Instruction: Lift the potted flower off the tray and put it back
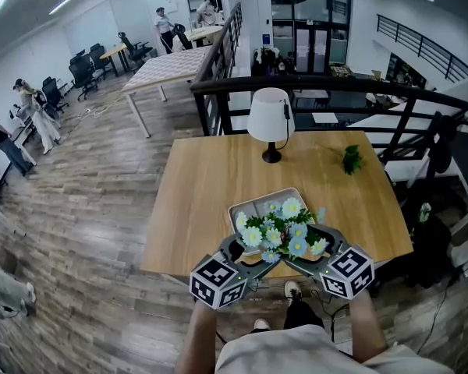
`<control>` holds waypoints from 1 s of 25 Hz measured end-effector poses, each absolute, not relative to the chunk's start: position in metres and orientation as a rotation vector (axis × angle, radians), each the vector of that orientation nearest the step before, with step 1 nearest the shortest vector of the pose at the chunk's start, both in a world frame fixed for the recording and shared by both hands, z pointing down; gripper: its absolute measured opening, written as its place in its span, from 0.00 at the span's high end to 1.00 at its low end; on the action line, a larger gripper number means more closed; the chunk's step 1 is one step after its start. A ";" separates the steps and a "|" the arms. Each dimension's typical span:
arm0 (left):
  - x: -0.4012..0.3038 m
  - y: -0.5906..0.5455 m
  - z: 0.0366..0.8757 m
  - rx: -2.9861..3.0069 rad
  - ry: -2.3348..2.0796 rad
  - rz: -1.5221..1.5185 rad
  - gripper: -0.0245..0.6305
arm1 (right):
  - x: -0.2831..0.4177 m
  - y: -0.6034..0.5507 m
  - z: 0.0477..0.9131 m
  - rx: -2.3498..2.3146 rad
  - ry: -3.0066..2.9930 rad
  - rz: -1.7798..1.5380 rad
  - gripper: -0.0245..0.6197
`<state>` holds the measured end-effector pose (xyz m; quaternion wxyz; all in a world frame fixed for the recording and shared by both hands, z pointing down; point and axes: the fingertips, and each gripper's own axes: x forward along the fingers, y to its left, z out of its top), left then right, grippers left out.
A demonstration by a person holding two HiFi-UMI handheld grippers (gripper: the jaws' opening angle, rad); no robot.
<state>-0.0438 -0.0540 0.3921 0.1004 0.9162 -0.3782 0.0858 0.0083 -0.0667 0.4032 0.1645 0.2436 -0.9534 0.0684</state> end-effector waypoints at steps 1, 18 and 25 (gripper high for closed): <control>-0.045 -0.057 0.394 2.704 -1.118 0.257 0.40 | 0.007 -0.070 0.405 0.692 -2.714 0.194 0.33; -0.044 -0.136 0.430 2.615 -1.141 0.338 0.41 | 0.007 -0.150 0.442 0.620 -2.704 0.215 0.32; -0.039 -0.180 0.451 2.563 -1.165 0.377 0.41 | 0.011 -0.196 0.463 0.564 -2.681 0.228 0.33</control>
